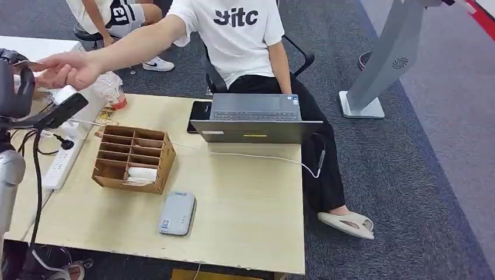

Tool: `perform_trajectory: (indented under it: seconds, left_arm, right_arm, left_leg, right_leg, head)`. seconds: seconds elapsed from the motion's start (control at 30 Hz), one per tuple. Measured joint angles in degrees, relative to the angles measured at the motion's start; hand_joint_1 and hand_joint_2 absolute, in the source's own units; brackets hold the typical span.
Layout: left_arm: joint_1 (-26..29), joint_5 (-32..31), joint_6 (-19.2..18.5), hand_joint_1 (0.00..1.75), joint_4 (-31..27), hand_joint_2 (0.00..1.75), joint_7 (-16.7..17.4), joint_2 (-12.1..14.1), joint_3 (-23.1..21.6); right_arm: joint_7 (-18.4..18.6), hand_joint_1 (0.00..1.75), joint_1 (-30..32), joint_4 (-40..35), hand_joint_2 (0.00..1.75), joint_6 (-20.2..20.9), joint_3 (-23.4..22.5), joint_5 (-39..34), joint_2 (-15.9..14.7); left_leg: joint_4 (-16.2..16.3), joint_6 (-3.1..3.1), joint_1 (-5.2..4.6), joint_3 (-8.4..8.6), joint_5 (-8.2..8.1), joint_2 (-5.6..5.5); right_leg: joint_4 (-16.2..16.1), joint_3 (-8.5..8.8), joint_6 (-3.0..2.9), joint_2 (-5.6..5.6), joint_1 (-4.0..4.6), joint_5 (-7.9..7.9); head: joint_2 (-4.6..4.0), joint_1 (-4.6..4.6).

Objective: Pass the card to the sensor for recognition and then transmit it.

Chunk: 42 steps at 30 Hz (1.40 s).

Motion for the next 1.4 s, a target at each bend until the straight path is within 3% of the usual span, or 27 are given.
perform_trajectory:
  seconds: [0.23,0.33,0.37,0.5,0.53,0.6,0.63,0.8,0.83,0.97,1.17,1.23,1.4]
  left_arm:
    - [-1.20,2.58,5.05,1.75,1.53,1.75,-1.68,-1.55,1.01]
    - [-1.21,2.47,5.49,1.75,0.64,1.75,-2.10,-2.32,1.00]
    - [-1.21,2.14,5.40,0.66,0.21,1.75,-2.08,-2.56,1.00]
    - [-1.84,0.44,5.73,0.66,-1.16,1.75,-1.64,-3.34,1.00]
    - [-2.17,0.22,6.03,0.00,-1.38,1.75,-1.57,-3.52,1.00]
    - [-2.63,0.17,6.21,0.00,-1.71,1.75,-1.40,-3.82,1.00]
    - [-2.74,0.48,6.51,0.00,-1.82,0.00,-1.40,-3.96,1.00]
    - [-3.59,-0.22,5.90,0.00,-1.84,0.00,-0.87,-4.96,1.00]
    - [-3.82,-0.59,5.70,0.00,-1.77,1.75,-0.87,-5.12,1.00]
    - [-3.69,-1.33,6.45,0.00,-1.31,1.75,-1.25,-6.08,1.00]
    - [1.63,-2.64,7.57,0.00,-2.21,1.75,-3.08,-7.58,0.48]
    - [5.09,-3.43,5.85,0.00,-3.94,1.75,-3.13,-7.65,-0.79]
    - [12.46,-1.25,-3.68,0.00,-10.41,1.75,-0.91,-7.93,-7.70]
  right_arm:
    - [0.90,0.00,-0.07,0.00,1.75,-0.24,-0.02,0.52,0.00]
    - [1.22,0.00,-0.06,0.00,1.75,-0.26,-0.04,0.70,0.00]
    - [1.40,0.00,-0.06,0.00,1.75,-0.24,-0.04,0.79,0.00]
    - [1.64,0.00,-0.04,0.00,1.75,-0.15,-0.04,1.49,0.00]
    - [1.66,0.00,-0.06,0.00,1.75,-0.15,-0.04,1.68,0.00]
    - [1.68,0.00,-0.14,0.00,1.75,-0.09,-0.04,1.75,0.00]
    - [1.70,0.00,-0.15,0.00,1.75,-0.07,-0.04,1.86,0.00]
    - [1.66,0.00,-0.20,0.00,1.75,0.11,-0.04,2.40,0.00]
    - [1.62,0.00,-0.20,0.00,1.75,0.13,-0.04,2.43,0.00]
    - [1.99,0.00,-0.21,0.00,1.75,0.20,-0.04,2.49,0.00]
    - [2.82,0.00,-0.22,0.00,1.75,0.00,-0.20,2.25,0.06]
    - [2.82,0.00,-0.19,0.00,1.75,0.00,-0.46,1.81,0.17]
    - [2.60,0.00,-0.08,0.00,1.75,-0.07,-1.84,1.51,0.20]
  left_leg:
    - [0.00,0.00,-0.01,0.00,0.00,0.01]
    - [0.00,0.00,-0.01,0.00,0.00,0.03]
    - [0.00,0.00,-0.01,0.00,0.00,0.04]
    - [0.01,0.00,-0.01,-0.01,-0.01,0.09]
    - [0.01,0.00,-0.01,-0.01,-0.01,0.07]
    - [0.01,0.00,-0.01,-0.01,-0.01,0.06]
    - [0.01,0.00,0.00,-0.01,-0.01,0.07]
    - [0.01,0.00,0.00,0.00,0.00,0.06]
    - [0.01,-0.01,0.00,0.00,0.01,0.06]
    - [0.01,-0.01,-0.02,0.00,0.01,0.06]
    - [0.01,0.00,-0.02,0.00,-0.01,0.07]
    - [0.01,0.00,-0.02,0.00,-0.01,0.07]
    - [0.01,0.00,-0.02,-0.09,-0.01,0.04]
  right_leg:
    - [-0.01,-0.01,0.00,0.01,0.00,0.00]
    - [-0.01,-0.03,0.00,0.05,0.00,0.00]
    - [-0.01,-0.04,0.00,0.07,0.00,0.00]
    - [-0.01,-0.07,0.00,0.12,0.00,0.00]
    - [-0.01,-0.07,0.00,0.10,0.00,0.00]
    - [-0.01,-0.07,0.00,0.08,0.00,0.00]
    - [-0.01,-0.07,0.00,0.09,0.00,0.00]
    - [-0.01,-0.05,0.01,0.08,0.00,0.02]
    - [-0.01,-0.05,0.01,0.08,0.00,0.03]
    - [0.00,-0.04,0.01,0.09,-0.01,0.04]
    - [-0.01,-0.04,0.01,0.09,-0.02,0.02]
    - [-0.03,-0.05,0.01,0.09,-0.02,0.02]
    - [-0.05,-0.10,0.02,0.03,-0.02,0.02]
  head:
    - [0.00,-0.02]
    - [0.00,-0.02]
    - [0.00,-0.02]
    - [0.00,-0.02]
    - [0.00,-0.02]
    - [0.00,-0.04]
    - [0.00,-0.02]
    - [0.00,-0.02]
    - [0.00,-0.02]
    - [0.00,-0.02]
    - [0.00,-0.02]
    - [0.00,-0.02]
    - [0.00,-0.02]
